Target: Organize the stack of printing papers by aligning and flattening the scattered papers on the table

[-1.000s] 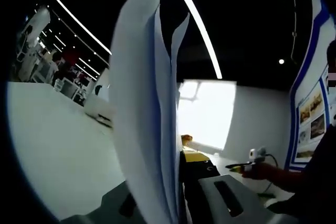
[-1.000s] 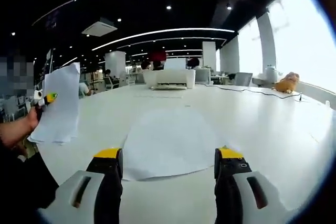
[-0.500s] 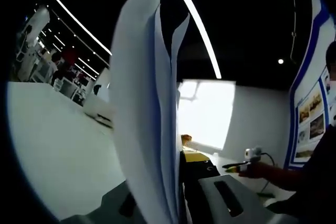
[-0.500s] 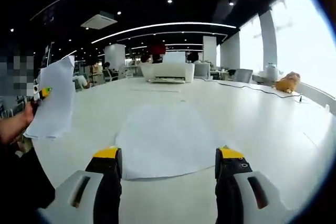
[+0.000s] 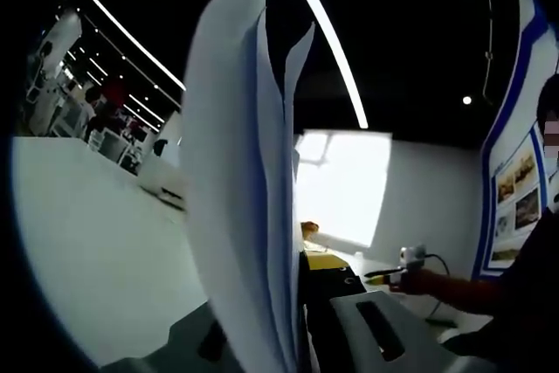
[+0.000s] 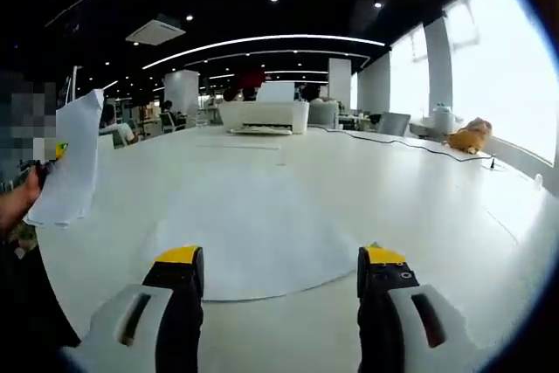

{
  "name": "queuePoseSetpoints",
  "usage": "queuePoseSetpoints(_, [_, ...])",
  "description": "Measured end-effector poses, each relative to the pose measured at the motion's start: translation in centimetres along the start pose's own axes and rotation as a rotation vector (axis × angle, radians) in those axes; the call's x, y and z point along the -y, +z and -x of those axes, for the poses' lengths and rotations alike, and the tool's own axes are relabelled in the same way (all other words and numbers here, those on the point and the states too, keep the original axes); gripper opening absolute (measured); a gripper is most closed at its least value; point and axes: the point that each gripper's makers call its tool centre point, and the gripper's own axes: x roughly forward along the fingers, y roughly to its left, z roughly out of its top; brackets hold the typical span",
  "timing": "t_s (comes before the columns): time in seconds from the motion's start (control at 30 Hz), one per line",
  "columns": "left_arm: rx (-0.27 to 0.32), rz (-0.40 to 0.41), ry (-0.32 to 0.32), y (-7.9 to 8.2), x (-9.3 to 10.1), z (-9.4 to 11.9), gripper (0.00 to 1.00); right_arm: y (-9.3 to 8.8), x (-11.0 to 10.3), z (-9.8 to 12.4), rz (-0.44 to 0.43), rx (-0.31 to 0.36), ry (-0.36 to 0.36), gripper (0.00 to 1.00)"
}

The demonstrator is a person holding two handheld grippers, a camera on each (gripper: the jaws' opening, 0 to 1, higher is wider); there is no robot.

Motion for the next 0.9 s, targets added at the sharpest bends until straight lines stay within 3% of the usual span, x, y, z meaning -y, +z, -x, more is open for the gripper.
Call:
queuePoseSetpoints(0.37, [-0.005, 0.006, 0.002, -0.1, -0.1, 0.1, 0.06, -0.7, 2.0, -1.7, -0.009, -0.040, -0.025, 0.67])
queuePoseSetpoints(0.7, [0.000, 0.015, -0.003, 0.0, -0.1, 0.1, 0.06, -0.9, 2.8, -2.7, -0.013, -0.040, -0.015, 0.70])
queuePoseSetpoints(0.9, [0.002, 0.019, -0.003, 0.0, 0.0, 0.1, 0.06, -1.7, 2.5, -3.1, 0.017, -0.080, -0.002, 0.72])
